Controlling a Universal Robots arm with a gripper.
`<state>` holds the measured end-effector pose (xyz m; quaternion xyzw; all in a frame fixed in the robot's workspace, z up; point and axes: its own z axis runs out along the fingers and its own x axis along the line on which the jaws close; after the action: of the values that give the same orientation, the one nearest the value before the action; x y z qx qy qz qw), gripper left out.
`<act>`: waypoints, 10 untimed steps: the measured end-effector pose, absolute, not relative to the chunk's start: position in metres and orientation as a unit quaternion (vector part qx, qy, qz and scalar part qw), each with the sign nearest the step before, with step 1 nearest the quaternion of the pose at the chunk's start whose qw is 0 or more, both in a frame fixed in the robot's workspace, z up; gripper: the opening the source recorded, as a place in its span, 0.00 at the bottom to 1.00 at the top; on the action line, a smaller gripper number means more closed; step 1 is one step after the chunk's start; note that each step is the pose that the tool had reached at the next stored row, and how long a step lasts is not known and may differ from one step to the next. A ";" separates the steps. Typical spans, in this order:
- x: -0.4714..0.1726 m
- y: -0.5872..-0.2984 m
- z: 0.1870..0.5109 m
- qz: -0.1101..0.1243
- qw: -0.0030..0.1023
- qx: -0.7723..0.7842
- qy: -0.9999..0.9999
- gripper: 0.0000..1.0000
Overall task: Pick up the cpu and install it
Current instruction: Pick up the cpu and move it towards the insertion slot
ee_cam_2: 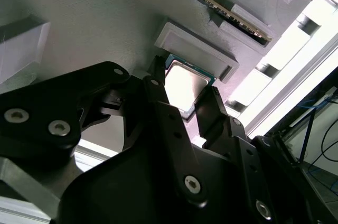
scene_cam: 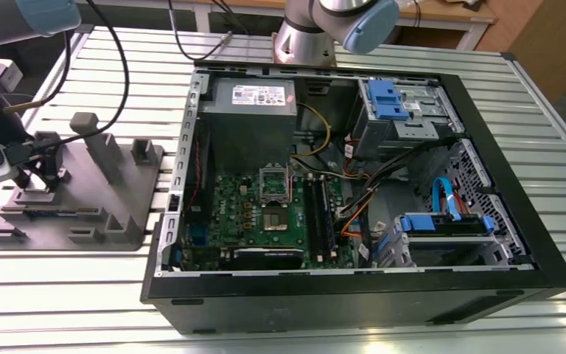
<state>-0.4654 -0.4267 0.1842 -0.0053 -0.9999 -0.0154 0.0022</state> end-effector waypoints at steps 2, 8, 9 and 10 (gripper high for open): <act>-0.468 -0.427 0.184 -0.015 0.002 -0.005 -1.000 0.47; -0.468 -0.427 0.184 -0.015 0.002 -0.005 -1.000 0.47; -0.468 -0.427 0.184 -0.015 0.002 -0.005 -1.000 0.47; -0.468 -0.427 0.184 -0.015 0.002 -0.005 -1.000 0.47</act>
<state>-0.4677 -0.4267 0.1842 -0.0052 -0.9999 -0.0154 0.0022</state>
